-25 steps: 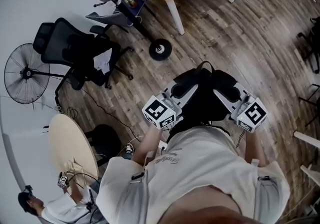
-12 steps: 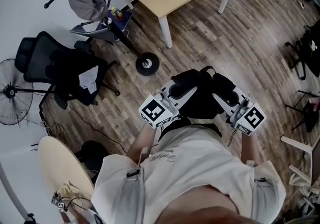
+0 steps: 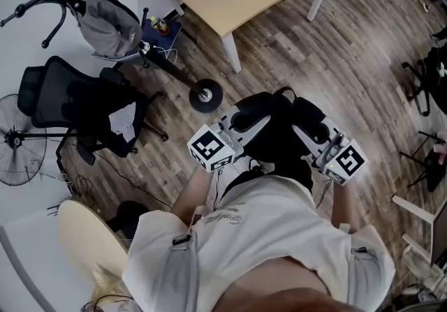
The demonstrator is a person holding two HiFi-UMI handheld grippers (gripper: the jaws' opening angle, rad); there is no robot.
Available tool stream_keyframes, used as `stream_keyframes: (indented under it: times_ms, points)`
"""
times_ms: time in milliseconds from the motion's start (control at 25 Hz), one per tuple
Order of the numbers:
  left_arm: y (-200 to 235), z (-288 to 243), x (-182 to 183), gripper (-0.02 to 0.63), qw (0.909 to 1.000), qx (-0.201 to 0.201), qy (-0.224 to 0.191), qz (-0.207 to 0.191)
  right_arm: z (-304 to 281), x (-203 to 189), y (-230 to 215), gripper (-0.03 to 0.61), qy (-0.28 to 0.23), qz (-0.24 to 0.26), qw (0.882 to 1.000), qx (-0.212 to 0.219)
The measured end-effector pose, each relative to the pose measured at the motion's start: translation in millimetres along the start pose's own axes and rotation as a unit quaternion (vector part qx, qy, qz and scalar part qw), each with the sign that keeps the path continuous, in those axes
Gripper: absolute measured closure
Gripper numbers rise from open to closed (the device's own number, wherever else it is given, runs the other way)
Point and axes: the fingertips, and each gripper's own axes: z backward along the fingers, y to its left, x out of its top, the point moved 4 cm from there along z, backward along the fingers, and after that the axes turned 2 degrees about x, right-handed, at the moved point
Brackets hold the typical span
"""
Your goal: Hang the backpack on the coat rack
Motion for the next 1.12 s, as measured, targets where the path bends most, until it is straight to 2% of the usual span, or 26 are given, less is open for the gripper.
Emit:
stream_keyframes:
  times_ms: [160, 320, 480, 640, 880, 1120]
  points:
    - [38, -15, -5, 0.563, 0.9991, 0.035, 0.015, 0.018, -28, -9, -39, 0.537, 0.014, -0.006, 0.999, 0.036]
    - [68, -32, 2, 0.561, 0.9962, 0.076, 0.012, 0.041, -48, -6, -80, 0.537, 0.025, -0.006, 0.996, 0.090]
    - [94, -47, 16, 0.560, 0.9921, 0.119, 0.002, 0.040, -66, 6, -121, 0.535, 0.022, -0.002, 0.990, 0.139]
    - [122, -61, 28, 0.560, 0.9855, 0.165, -0.019, 0.033, -88, 18, -160, 0.535, 0.023, 0.022, 0.982, 0.187]
    - [167, -58, 41, 0.560, 0.9736, 0.219, -0.053, 0.039, -136, 32, -195, 0.535, 0.028, 0.051, 0.972, 0.229]
    - [223, -53, 48, 0.558, 0.9687, 0.236, -0.065, 0.039, -188, 39, -225, 0.535, 0.045, 0.052, 0.966, 0.250]
